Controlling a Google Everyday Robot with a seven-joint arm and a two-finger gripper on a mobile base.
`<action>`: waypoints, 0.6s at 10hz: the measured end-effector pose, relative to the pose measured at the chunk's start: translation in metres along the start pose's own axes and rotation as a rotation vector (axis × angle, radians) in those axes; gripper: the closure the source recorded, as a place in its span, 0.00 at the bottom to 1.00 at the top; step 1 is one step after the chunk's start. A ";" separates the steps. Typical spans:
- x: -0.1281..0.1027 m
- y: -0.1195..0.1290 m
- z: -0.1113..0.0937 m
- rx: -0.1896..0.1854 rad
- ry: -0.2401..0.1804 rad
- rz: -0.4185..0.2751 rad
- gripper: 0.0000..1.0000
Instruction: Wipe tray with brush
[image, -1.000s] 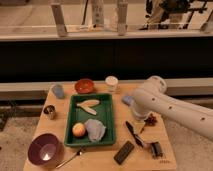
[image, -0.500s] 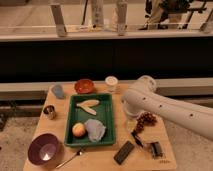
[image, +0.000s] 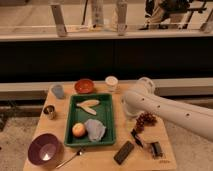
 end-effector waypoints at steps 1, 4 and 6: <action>-0.009 -0.004 -0.001 0.002 -0.001 -0.005 0.20; -0.040 -0.007 0.006 -0.015 0.006 0.024 0.20; -0.035 -0.001 0.013 -0.030 0.013 0.048 0.20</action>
